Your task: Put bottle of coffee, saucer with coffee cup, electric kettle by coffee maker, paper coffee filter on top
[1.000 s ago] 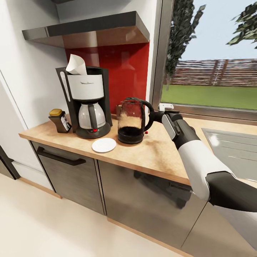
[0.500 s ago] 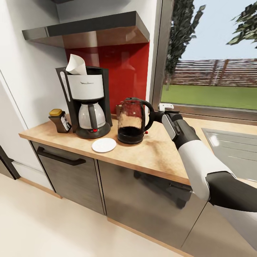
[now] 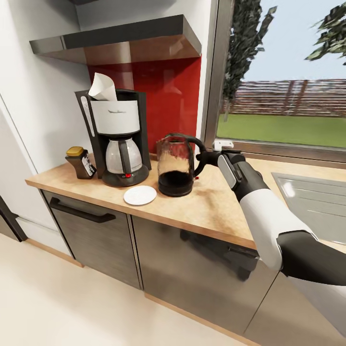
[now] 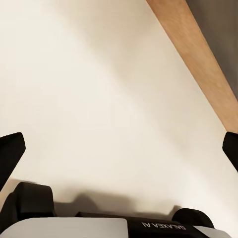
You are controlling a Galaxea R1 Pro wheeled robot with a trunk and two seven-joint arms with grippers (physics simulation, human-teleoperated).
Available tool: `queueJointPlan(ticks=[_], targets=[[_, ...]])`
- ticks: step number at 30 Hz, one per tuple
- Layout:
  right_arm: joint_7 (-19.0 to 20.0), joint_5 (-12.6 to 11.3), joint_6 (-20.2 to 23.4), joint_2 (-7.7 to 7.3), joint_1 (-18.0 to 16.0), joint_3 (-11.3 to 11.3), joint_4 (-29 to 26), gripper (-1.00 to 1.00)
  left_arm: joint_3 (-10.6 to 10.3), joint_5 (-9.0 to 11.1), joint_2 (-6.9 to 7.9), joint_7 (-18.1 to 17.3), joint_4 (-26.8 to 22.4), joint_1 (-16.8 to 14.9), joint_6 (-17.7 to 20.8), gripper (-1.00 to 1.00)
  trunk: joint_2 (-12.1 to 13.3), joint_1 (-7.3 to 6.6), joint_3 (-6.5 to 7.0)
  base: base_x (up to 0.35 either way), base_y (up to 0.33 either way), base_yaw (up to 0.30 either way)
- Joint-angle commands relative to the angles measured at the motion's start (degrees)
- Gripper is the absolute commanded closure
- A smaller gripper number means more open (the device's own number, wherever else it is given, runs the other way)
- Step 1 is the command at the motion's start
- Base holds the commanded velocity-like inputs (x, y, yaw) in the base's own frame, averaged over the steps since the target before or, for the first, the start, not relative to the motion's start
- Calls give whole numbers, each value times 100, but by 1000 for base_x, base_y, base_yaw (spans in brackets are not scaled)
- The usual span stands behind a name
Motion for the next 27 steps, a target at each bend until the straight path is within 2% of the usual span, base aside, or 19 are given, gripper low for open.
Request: queueJointPlan(ticks=[1, 27], targets=[[-50, -59, 23, -3, -4, 21, -6, -100, -1, 18, 2, -20, 1, -3, 21, -100, -3, -1, -6, 0, 0, 0], [-50, -59, 27, -3, -2, 21, -6, -100, -1, 20, 0, -20, 1, -3, 21, -100, -3, -1, -6, 0, 0, 0]])
